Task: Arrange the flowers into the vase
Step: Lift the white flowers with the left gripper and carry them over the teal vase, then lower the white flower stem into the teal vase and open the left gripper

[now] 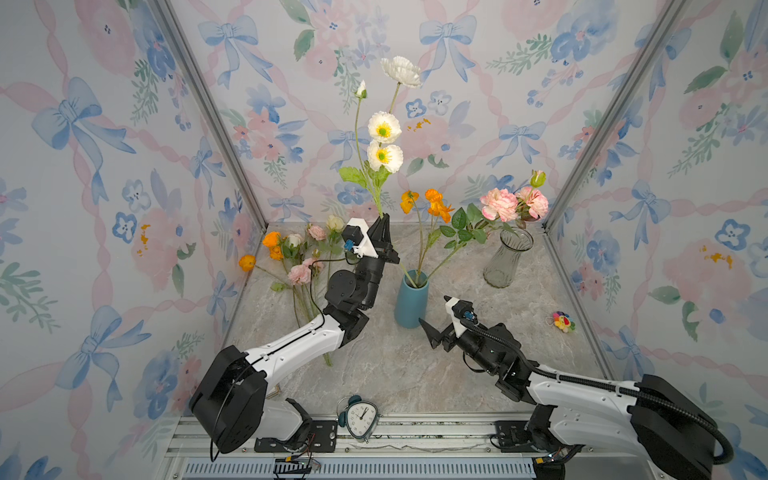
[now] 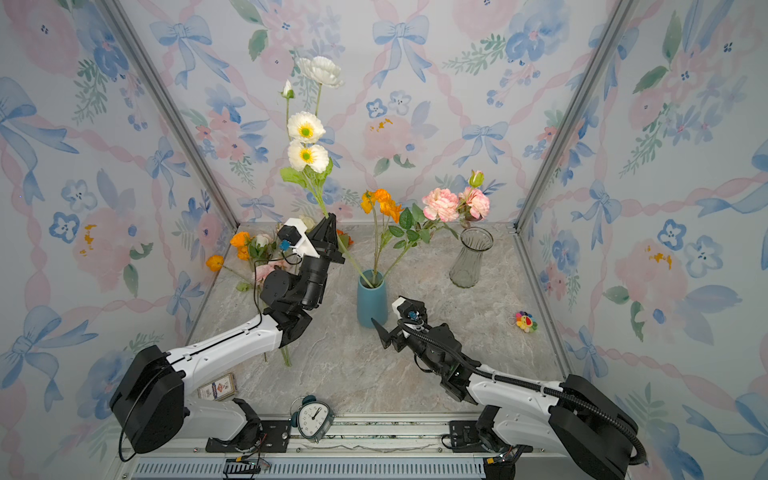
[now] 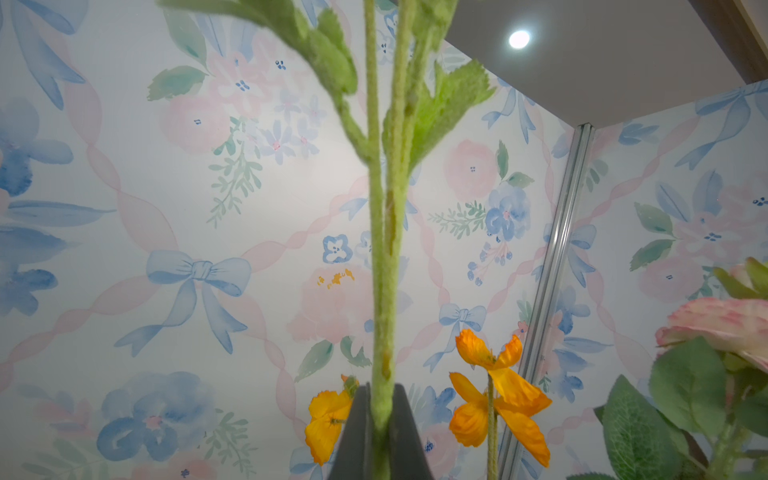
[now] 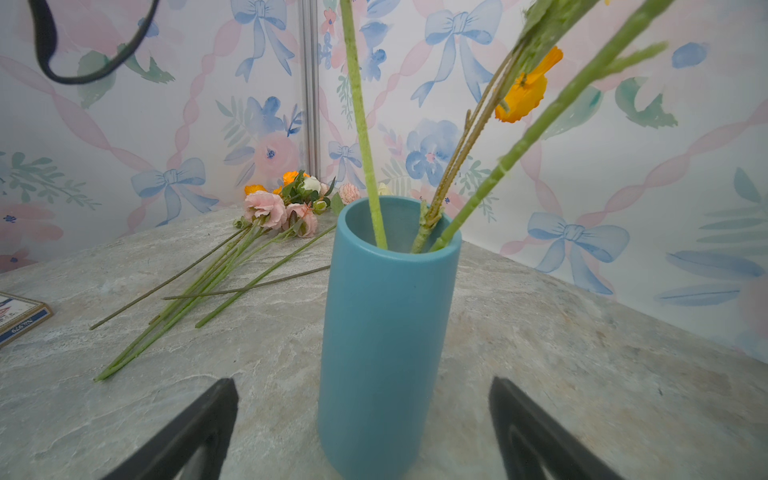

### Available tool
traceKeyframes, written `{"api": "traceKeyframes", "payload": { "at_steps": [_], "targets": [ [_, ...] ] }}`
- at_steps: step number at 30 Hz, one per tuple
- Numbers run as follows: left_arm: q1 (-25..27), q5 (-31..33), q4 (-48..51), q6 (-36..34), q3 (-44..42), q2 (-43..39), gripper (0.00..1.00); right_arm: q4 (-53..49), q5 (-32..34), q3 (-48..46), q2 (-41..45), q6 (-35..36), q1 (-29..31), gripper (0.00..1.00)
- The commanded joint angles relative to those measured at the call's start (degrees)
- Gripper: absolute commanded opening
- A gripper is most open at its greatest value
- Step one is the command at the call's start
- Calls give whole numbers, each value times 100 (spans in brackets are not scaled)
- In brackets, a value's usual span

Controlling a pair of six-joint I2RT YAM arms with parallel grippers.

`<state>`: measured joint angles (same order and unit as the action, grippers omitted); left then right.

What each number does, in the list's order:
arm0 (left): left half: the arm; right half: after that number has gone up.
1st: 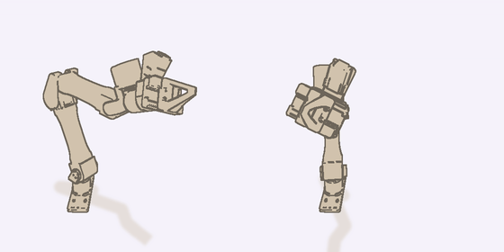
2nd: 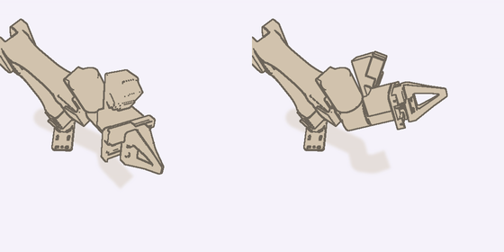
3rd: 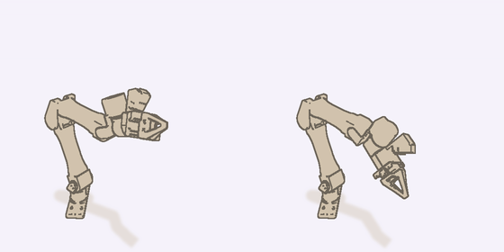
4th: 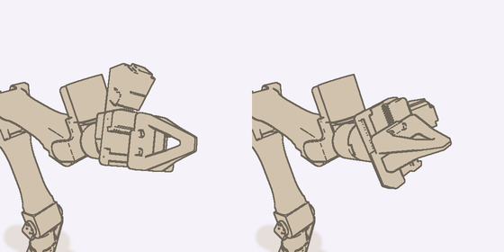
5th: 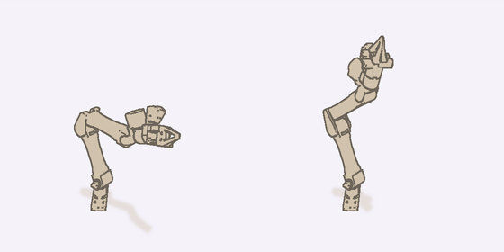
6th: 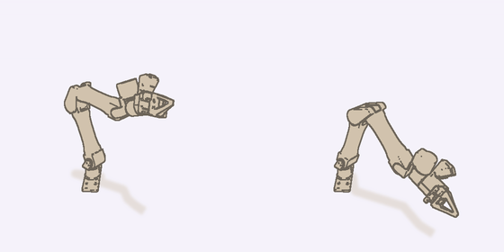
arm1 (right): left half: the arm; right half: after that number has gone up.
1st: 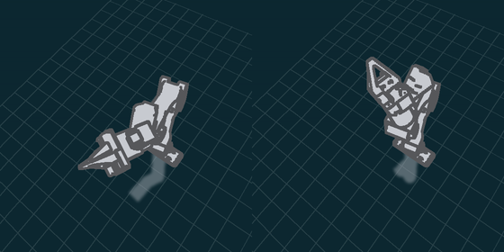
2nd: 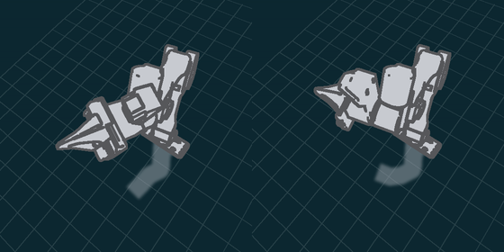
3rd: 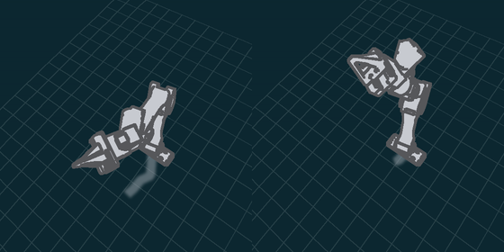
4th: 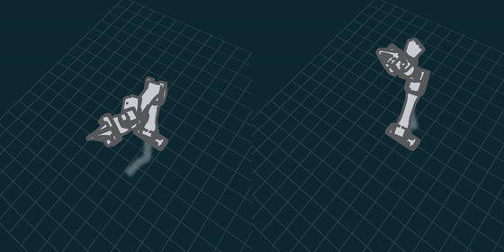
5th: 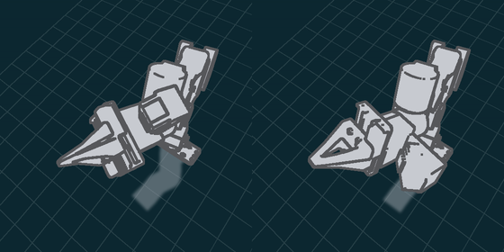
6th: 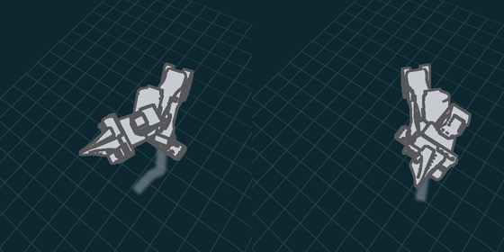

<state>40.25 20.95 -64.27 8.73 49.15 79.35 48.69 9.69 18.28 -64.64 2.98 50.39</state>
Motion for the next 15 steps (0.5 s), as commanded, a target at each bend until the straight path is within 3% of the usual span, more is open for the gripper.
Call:
{"api": "traceKeyframes", "payload": {
  "at_steps": [1,15],
  "targets": [
    [73,-204,-530,15,-171,123,0,150,-46,26,-95,1,-50,97],
    [322,-469,-1133,360,-700,931,4,159,-117,61,-161,27,-55,97]
  ]
}}
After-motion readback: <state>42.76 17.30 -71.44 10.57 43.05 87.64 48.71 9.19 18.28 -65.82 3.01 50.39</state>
